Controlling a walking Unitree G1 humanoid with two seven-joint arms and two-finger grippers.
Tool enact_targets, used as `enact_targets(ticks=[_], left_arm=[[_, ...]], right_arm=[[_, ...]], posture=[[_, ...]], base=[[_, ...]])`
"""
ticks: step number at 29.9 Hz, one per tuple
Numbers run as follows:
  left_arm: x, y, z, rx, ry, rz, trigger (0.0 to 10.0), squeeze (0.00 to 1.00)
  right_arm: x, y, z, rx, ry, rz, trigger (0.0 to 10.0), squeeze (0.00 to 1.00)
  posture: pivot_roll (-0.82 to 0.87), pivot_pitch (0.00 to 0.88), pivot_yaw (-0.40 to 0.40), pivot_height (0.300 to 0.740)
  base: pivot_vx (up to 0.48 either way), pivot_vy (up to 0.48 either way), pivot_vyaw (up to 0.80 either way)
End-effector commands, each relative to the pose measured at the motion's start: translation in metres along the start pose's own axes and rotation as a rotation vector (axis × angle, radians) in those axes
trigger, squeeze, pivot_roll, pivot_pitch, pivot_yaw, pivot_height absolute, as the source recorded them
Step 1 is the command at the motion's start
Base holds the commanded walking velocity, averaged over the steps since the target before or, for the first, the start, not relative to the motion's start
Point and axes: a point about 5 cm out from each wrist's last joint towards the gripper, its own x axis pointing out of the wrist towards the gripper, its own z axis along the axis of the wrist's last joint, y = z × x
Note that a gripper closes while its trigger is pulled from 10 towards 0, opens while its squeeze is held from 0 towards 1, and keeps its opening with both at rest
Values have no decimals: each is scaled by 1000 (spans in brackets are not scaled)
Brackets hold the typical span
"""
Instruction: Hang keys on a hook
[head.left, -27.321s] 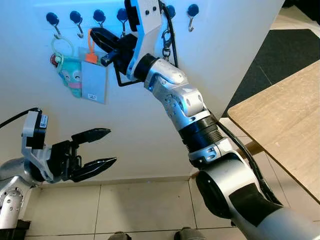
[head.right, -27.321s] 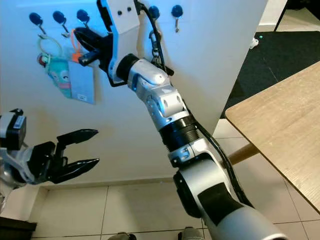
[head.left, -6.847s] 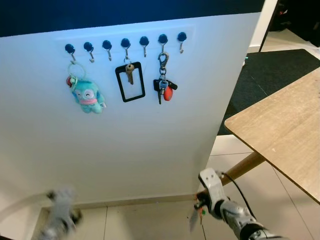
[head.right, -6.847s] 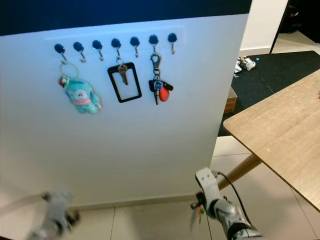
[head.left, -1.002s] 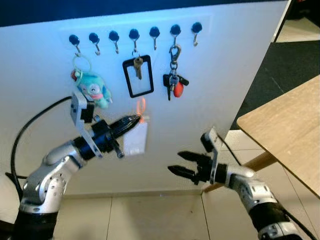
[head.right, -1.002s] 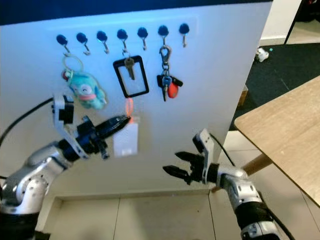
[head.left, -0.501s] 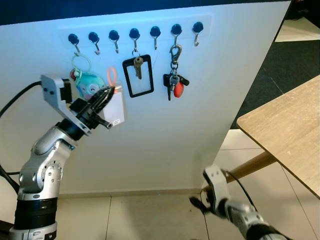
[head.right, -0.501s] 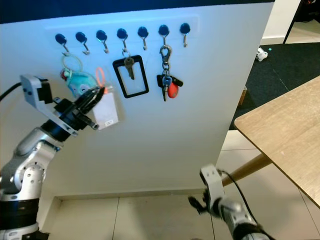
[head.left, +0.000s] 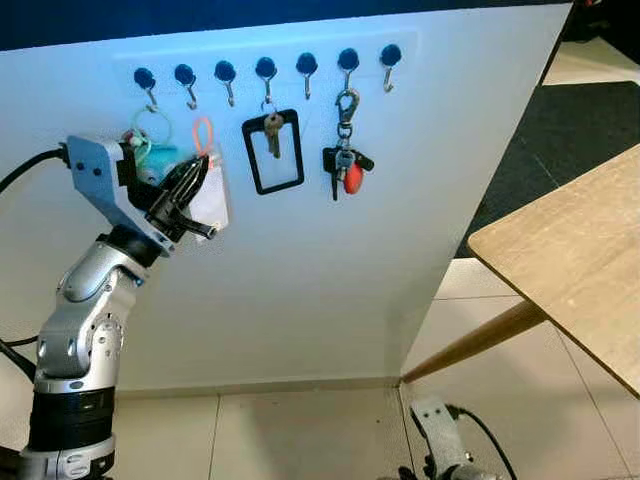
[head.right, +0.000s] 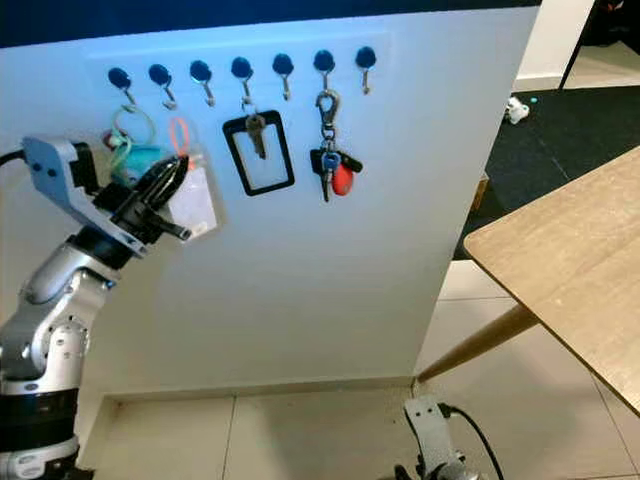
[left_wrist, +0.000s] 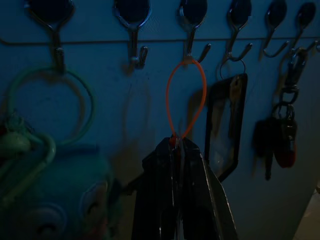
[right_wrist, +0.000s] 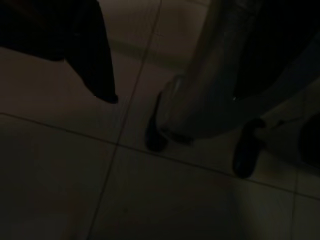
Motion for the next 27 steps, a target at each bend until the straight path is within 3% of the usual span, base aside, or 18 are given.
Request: enact_targets(ticks=[1,14,20,27], left_arm=[[-2,-2,5,24,-19,9,10000,0],[6,-22,5,43,-13,-26,10000,0],[9,-34,-1,48,33,-56,10000,0],[15,-35,-3,58,62,-21,10000,0]], right_arm=[[-1,4,-15,-32,58,6,10000,0],[-4,2,-35,-71,125,-13,10000,0],[-4,4,-38,-81,135,-10,10000,0],[-4,7,-42,-88,145,-6,10000,0]], posture=[[-47,73,65,740],[-46,70,63,740],[-42,76,65,740],[-44,79,70,740]], base=[[0,0,0],[0,0,0],[0,0,0],[0,0,0]])
